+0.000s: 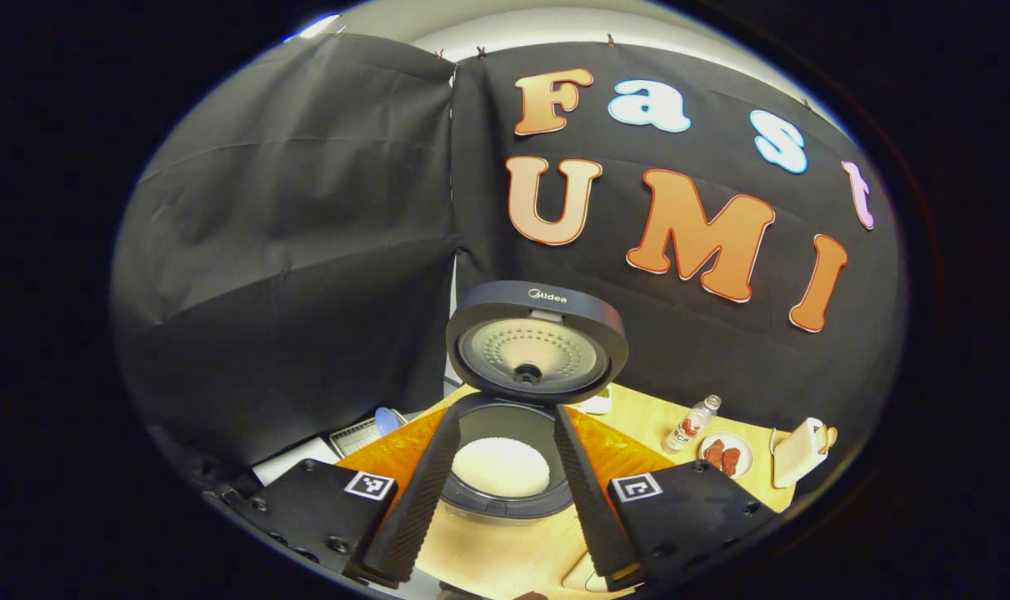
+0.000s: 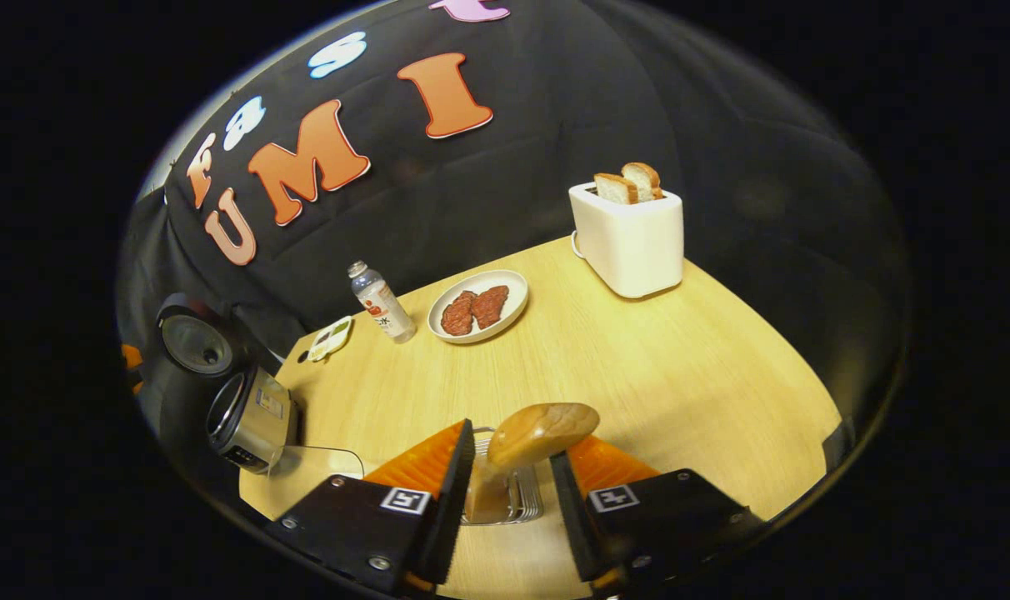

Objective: Close the left gripper, press the button to open the rice cooker; take a wooden spoon from the chopstick holder with the right hand, scoop a spoonful of rice and pour it into the rice cooker, then put the wooden spoon back into the chopstick holder.

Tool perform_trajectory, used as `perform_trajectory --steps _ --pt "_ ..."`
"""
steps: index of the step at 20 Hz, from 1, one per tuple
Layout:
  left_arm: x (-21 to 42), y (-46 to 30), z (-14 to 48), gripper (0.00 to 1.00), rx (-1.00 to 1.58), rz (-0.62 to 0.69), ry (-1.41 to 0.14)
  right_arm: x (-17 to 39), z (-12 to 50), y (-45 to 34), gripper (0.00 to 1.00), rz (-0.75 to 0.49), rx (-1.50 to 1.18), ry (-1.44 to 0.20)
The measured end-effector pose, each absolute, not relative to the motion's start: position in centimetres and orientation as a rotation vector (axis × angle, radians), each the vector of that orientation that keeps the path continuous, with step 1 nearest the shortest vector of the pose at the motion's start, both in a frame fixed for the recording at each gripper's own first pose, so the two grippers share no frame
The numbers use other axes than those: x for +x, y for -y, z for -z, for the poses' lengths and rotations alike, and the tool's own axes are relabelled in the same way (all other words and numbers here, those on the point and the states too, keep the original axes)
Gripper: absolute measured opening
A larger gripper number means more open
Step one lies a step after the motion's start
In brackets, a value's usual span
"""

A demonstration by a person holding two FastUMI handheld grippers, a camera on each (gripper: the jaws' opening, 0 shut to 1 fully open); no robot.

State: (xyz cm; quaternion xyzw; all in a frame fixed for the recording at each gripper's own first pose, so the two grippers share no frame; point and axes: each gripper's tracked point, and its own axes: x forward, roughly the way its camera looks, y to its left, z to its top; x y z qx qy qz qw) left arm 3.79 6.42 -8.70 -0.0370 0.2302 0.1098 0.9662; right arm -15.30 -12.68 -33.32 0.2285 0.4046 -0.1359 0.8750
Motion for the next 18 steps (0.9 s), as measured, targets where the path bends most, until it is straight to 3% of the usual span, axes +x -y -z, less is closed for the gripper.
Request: perform_trajectory --steps 1,2,4,12,18 --pt "3.6 -6.4 8.9 0.80 -0.073 -0.225 -0.471 -15.5 33.7 12.7 0.47 0.291 0.487 -0.848" --pt "3.4 -6.3 9.2 0.78 -0.070 -0.228 -0.474 -15.4 34.0 12.7 0.33 0.301 0.508 -0.838" --pt "3.3 -6.1 9.3 0.80 -0.064 -0.221 -0.473 -15.3 33.6 12.4 0.21 0.311 0.558 -0.819" --pt "4.0 -4.9 9.7 0.82 -0.038 -0.157 -0.464 -15.2 31.7 12.1 0.08 0.374 0.596 -0.774" --pt "4.7 -5.1 8.1 0.83 0.024 -0.107 -0.376 -13.5 24.8 11.5 0.08 0.332 0.488 -0.687"
